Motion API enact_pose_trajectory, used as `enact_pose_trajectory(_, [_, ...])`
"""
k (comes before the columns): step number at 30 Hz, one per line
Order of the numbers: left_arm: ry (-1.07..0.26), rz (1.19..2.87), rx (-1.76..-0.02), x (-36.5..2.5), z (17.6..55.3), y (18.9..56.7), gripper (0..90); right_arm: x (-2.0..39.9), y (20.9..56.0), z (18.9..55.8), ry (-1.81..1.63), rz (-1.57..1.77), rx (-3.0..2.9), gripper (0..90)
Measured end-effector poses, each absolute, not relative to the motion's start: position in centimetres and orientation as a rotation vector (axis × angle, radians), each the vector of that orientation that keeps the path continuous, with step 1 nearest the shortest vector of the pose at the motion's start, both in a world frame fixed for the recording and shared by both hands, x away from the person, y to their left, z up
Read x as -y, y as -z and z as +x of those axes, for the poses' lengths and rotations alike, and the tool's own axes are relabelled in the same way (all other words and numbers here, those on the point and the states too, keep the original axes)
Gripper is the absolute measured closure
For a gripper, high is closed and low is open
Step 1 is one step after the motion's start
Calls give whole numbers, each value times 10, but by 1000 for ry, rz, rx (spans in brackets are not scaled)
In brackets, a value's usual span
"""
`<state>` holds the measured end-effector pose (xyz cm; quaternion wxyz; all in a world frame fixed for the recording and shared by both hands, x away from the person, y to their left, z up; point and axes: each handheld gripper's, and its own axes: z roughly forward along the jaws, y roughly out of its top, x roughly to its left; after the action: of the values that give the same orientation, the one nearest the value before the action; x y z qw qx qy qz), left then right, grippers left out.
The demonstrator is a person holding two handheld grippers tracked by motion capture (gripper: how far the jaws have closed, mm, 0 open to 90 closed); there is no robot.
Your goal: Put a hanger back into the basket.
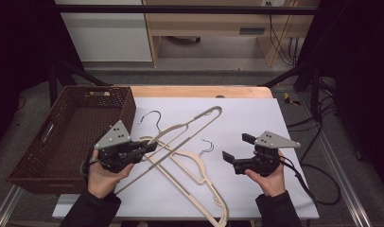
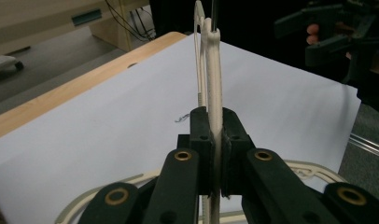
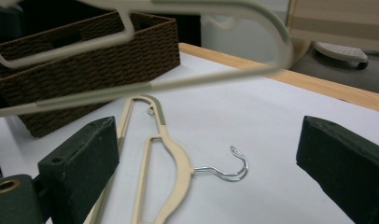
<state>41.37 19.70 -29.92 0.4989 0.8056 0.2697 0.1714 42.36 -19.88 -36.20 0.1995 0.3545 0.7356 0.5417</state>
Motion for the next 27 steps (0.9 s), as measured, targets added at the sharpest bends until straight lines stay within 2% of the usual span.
enact_pose_trajectory(13, [-486,1917,-699,-233,431,267,859,240,377,408,-1454,1099,-2015,54])
enact_pose_trajectory(18, [-517,1903,-722,-247,439,262,859,242,379,406,-1431,1104,-2013,50])
enact_pose_trajectory(27, [-561,1871,-810,-295,462,261,859,242,381,405,-1416,1104,-2018,43])
